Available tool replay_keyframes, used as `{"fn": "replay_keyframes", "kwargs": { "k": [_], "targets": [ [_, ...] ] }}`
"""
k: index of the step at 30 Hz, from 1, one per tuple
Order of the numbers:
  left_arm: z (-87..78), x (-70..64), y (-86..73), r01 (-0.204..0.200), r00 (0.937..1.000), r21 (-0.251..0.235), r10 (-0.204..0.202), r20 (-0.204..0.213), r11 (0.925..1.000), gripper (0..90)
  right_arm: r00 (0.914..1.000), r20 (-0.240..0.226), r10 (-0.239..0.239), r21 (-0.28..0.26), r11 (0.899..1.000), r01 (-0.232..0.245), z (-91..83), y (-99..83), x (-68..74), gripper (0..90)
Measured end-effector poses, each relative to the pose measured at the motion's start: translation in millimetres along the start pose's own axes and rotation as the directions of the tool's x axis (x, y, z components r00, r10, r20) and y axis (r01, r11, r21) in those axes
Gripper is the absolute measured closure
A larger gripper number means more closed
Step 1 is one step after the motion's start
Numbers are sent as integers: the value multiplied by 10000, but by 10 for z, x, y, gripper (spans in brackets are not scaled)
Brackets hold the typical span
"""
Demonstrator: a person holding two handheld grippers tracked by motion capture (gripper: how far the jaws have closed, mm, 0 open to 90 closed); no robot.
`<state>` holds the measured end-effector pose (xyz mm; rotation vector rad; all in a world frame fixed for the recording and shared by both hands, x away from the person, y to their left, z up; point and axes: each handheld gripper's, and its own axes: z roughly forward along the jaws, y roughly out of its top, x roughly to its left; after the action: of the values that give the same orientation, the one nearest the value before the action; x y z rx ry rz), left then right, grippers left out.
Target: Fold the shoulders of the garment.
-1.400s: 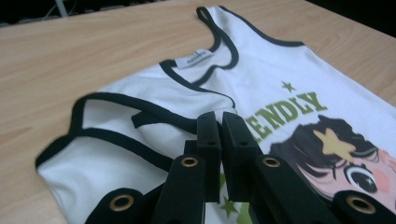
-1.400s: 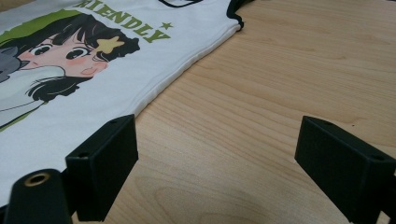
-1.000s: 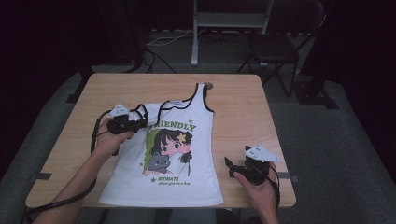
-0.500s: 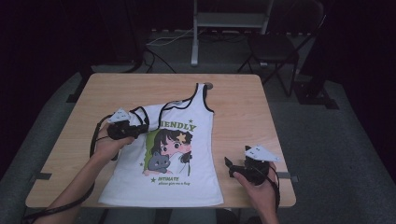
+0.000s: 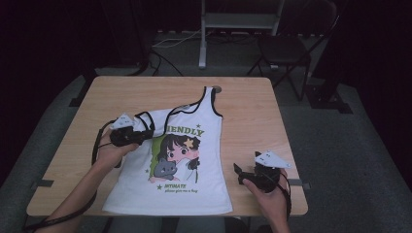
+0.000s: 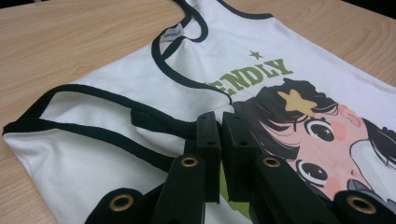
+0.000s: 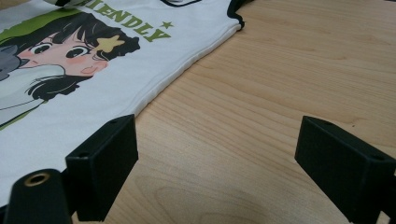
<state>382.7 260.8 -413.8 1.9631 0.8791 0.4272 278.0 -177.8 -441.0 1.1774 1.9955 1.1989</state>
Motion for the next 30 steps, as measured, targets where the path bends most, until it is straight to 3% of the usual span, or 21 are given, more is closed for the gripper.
{"fn": "replay_keyframes", "kwargs": {
  "k": [18,30],
  "targets": [
    [-89,-103,-57,-347,9993,6,347,131,9994,862,10000,-8,-60,-2,10000,60,3,0,3,128],
    [-107,-128,-122,-363,9992,116,361,169,9993,860,10000,-5,-69,-2,10000,69,2,1,4,128]
  ]
}}
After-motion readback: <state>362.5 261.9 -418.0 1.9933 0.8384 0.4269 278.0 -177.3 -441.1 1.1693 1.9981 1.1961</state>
